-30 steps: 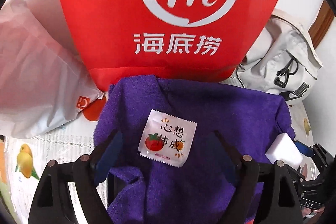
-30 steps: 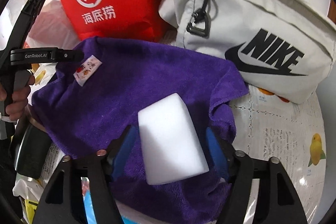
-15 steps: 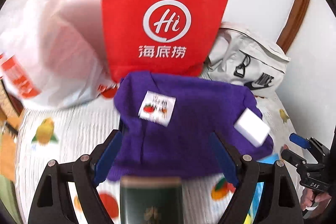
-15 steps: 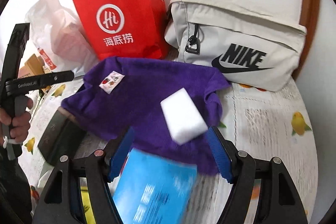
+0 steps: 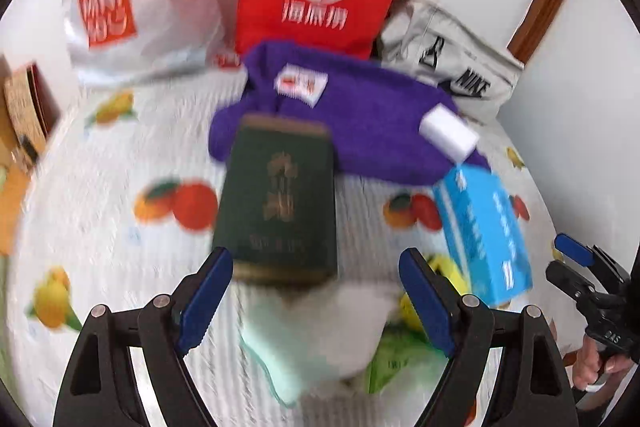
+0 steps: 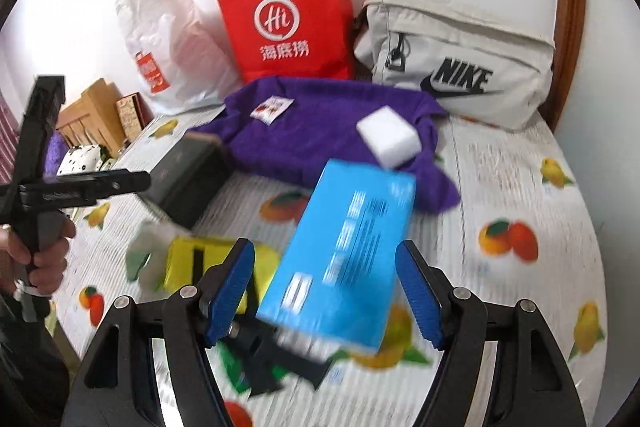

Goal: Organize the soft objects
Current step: 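Grasp the white glove with left tool while right tool grasps the yellow mesh pouch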

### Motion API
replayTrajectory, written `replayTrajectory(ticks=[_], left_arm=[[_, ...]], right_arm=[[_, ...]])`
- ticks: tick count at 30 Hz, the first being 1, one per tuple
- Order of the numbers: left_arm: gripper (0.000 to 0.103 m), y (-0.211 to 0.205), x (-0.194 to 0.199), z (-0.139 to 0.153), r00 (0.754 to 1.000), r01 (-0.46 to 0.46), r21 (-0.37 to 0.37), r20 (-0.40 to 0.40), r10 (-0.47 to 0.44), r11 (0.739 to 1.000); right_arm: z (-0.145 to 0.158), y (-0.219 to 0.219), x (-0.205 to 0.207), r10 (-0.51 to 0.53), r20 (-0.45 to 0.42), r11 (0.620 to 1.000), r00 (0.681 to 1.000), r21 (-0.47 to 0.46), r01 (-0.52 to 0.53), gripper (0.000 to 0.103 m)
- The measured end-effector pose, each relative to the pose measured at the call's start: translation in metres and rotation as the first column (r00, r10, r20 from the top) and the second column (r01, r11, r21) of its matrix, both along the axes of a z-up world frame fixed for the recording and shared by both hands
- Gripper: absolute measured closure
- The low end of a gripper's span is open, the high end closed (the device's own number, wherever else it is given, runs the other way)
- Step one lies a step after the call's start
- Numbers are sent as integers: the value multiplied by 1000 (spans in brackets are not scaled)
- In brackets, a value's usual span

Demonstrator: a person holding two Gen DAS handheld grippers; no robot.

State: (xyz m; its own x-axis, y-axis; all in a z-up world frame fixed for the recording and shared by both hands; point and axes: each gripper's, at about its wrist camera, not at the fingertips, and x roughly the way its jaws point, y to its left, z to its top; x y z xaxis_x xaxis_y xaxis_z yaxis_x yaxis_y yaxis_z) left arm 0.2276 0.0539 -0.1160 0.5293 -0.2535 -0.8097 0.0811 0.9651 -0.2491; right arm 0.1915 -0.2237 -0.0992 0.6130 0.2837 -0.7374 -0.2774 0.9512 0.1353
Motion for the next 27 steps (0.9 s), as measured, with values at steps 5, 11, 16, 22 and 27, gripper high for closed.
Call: replayTrajectory(ticks=[5,11,16,22,27], left_arm=[[20,-13,-12,-27,999,43,18,-15,-43,999],[62,-21,-14,-34,998,64,82,14,-66,995],[91,-11,-26,-17,996,67,21,63,-68,998],[93,6,-46,-10,996,18,22,82,-20,1000],[93,33,-66,2,995,-19,-49,96,24,999]], right_arm=[[-17,-2,-25,-9,-40,1000,999,-3,9,31],[-29,-3,-40,-26,-69,1000,997,6,27,31],[-32,2,-48,-10,-68,1000,998,17,11,31],[-35,18,-57,33,-61,999,998,25,-31,31],[-40,33,-64,71,-63,997,996,14,-70,31]])
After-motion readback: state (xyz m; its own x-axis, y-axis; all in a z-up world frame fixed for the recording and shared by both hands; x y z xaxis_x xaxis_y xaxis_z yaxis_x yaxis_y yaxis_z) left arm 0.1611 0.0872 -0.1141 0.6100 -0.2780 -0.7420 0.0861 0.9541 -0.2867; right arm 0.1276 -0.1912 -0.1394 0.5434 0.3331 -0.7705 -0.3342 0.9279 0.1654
